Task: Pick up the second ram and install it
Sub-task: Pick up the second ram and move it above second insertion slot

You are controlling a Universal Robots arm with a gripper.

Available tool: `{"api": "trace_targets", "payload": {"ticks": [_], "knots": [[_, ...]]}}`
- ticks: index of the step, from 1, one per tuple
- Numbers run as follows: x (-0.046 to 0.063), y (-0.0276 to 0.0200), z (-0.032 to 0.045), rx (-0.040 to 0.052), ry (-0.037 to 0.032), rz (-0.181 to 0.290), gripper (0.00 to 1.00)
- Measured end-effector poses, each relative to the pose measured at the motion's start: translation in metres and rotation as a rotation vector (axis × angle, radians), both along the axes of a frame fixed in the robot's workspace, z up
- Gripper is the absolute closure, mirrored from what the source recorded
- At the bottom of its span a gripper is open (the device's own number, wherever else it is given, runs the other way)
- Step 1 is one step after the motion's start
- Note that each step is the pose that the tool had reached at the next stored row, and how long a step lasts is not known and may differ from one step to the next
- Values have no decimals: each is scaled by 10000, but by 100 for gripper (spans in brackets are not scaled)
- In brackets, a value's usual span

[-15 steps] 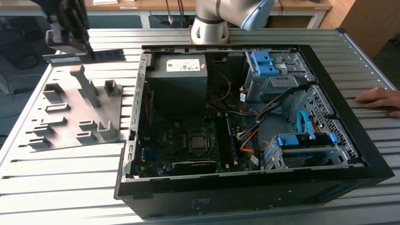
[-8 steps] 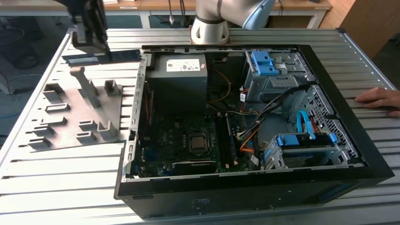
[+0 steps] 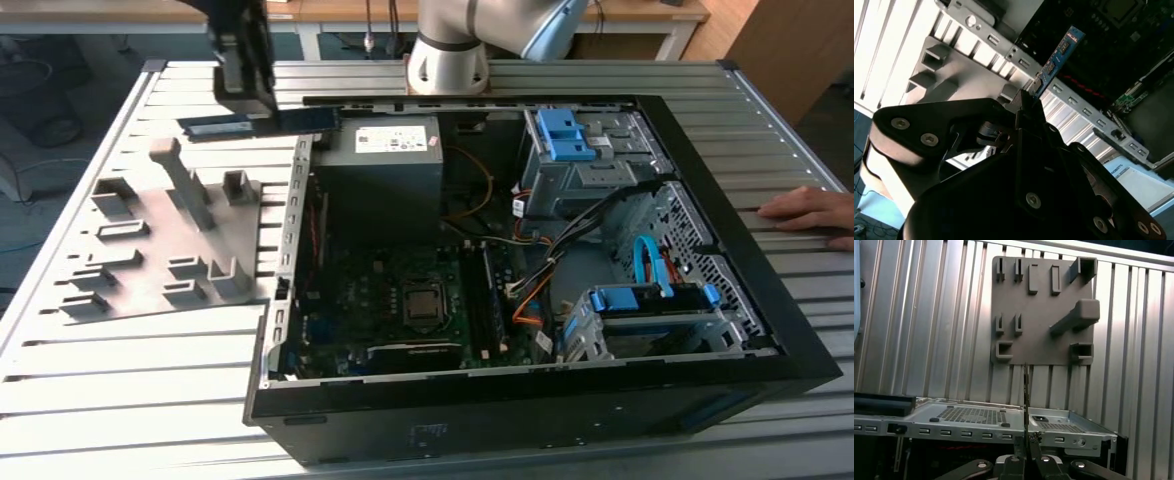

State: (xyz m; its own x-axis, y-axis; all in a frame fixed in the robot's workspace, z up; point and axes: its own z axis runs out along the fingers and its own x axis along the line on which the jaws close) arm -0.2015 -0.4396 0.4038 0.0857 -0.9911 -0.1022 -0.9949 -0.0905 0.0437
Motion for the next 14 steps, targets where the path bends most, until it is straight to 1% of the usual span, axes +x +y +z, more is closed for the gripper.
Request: {"api": "trace_targets", "payload": {"ticks": [14], "knots": [[638, -12, -9, 4, 129, 0, 86]]}}
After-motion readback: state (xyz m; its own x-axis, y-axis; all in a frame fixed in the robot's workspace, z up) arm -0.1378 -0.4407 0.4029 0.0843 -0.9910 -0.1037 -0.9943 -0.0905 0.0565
